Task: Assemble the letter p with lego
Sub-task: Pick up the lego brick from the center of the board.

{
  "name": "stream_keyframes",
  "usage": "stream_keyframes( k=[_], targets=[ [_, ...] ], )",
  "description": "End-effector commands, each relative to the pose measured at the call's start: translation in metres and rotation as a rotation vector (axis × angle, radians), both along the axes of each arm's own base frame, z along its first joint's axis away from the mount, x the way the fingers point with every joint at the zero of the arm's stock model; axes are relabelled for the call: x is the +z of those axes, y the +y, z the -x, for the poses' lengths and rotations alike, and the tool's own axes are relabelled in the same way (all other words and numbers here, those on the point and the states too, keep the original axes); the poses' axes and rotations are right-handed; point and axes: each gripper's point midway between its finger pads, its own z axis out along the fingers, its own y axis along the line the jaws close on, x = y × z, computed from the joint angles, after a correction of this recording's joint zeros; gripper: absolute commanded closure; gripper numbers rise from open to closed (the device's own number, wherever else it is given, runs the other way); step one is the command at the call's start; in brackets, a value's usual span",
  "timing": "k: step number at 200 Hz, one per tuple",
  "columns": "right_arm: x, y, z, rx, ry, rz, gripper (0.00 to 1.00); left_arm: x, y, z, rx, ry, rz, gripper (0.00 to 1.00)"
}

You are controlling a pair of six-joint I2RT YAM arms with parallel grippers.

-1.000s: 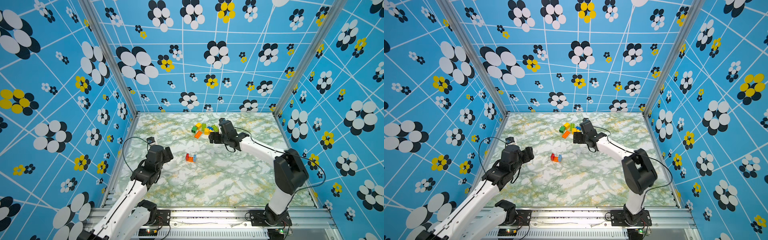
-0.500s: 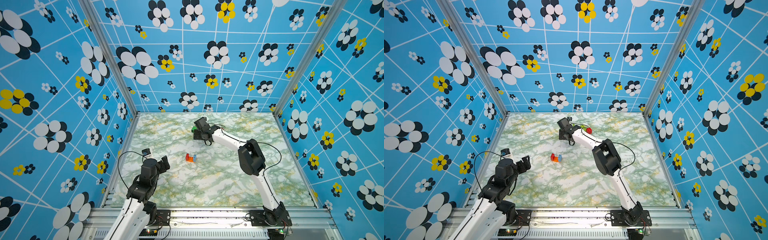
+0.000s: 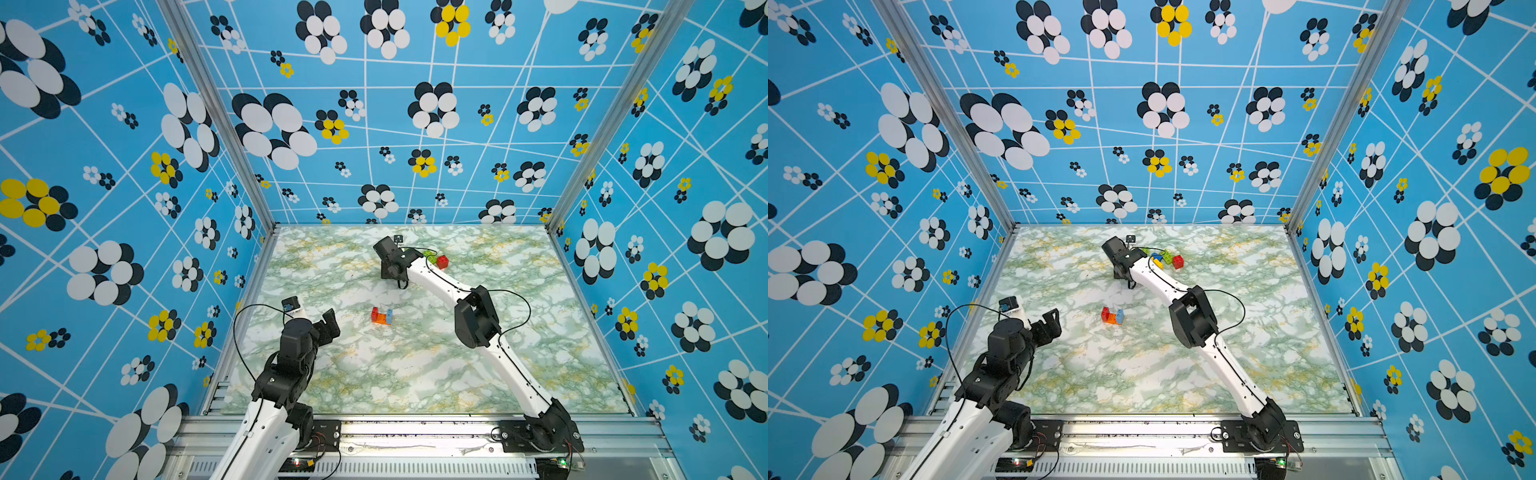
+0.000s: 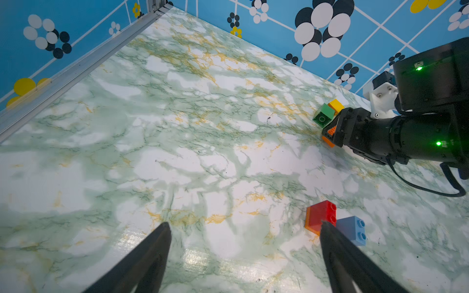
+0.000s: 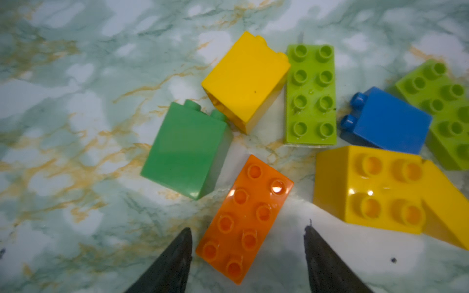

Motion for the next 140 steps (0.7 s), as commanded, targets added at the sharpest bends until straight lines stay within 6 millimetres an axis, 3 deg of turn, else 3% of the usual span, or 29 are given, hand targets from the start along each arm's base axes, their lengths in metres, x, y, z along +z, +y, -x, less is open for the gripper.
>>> stream_keyframes(
  k=[1, 16, 56, 82, 110, 140],
  targets=[
    [-0.008, -0.014, 0.004, -0.029, 0.019, 0.072, 0.34, 0.002, 0.000, -0.001, -0.004, -0.016, 0.011, 0.07],
    [-0.012, -0.015, 0.004, -0.012, 0.021, 0.090, 0.40, 0.001, 0.000, -0.002, -0.002, -0.014, 0.006, 0.07],
    [-0.028, -0.044, 0.006, -0.033, 0.086, 0.117, 0.52, 0.000, 0.000, -0.003, -0.004, -0.008, 0.004, 0.06],
    [-0.031, -0.029, 0.008, 0.064, 0.071, 0.048, 0.53, -0.003, 0.000, -0.004, -0.002, 0.002, 0.001, 0.05],
    [-0.032, -0.020, 0.009, 0.138, 0.098, 0.002, 0.65, -0.006, 0.000, -0.005, -0.002, 0.011, -0.005, 0.05],
    [-0.015, -0.010, 0.013, 0.280, 0.082, -0.004, 0.75, -0.008, -0.002, -0.007, -0.011, 0.014, 0.000, 0.05]
  ],
)
